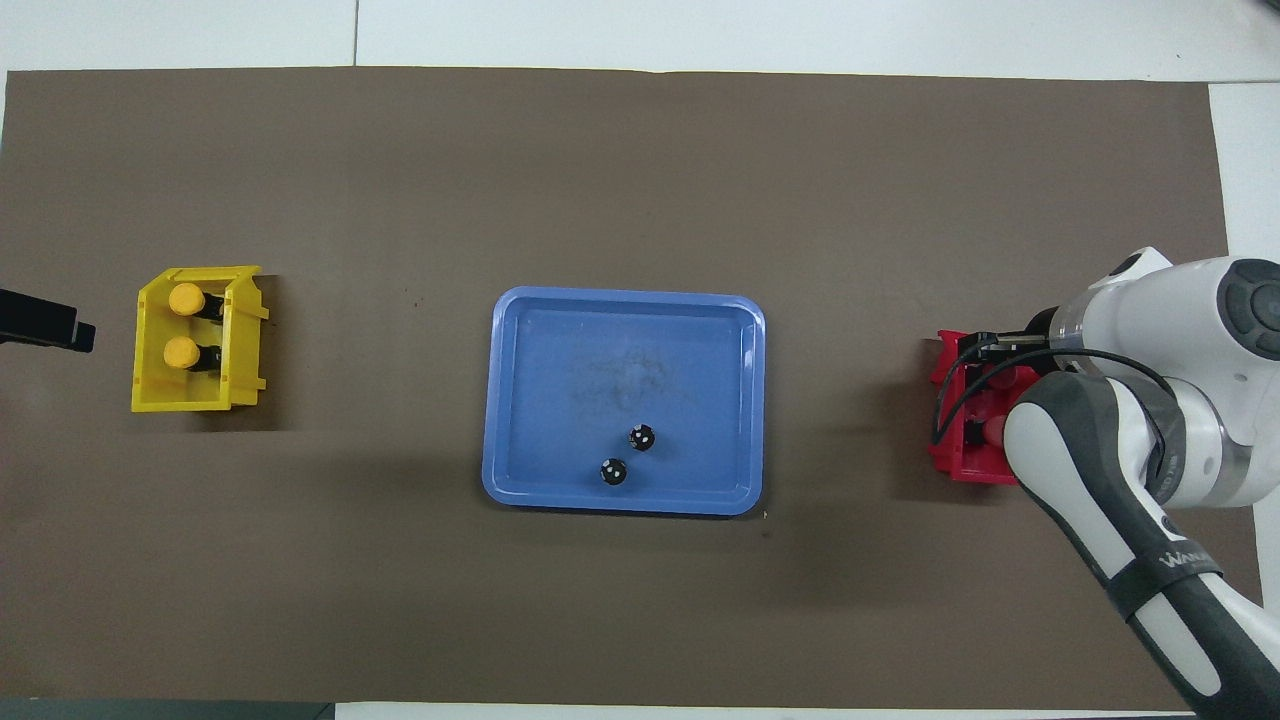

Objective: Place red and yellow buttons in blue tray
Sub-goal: 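Reach the right gripper down into the red holder and grasp a red button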

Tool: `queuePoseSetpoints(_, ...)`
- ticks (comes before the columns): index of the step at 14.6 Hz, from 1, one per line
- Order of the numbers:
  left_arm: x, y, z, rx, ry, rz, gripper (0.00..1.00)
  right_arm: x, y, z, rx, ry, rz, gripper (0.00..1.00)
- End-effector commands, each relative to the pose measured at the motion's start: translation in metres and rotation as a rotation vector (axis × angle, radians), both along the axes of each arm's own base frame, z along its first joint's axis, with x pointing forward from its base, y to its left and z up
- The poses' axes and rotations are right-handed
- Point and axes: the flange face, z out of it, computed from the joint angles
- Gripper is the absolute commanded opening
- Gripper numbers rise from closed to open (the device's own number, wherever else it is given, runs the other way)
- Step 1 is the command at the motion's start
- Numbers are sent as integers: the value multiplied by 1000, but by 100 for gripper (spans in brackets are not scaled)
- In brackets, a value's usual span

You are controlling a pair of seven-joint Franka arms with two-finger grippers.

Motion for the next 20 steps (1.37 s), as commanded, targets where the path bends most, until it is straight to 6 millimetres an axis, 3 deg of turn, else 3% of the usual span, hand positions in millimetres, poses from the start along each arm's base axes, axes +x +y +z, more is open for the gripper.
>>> queuePoseSetpoints(1,-10,4,5,18,3,9,100,-9,-8,3,10,-18,34,71)
queuePoseSetpoints(3,-10,8,4,41,6,11,100,-10,-15,1,10,-15,37,68)
queuePoseSetpoints(14,-14,11,0,60,30,9,100,-24,-14,-9,12,-2,44,65)
queuePoseSetpoints(16,-14,11,1,60,26,12,100,-26,-15,-12,12,0,47,58)
queuePoseSetpoints(19,-14,12,-1,61,31,14,100,-24,-14,-9,11,-7,58,24)
queuePoseSetpoints(20,-15,12,-1,61,33,14,100,-20,-13,-5,10,-3,61,18)
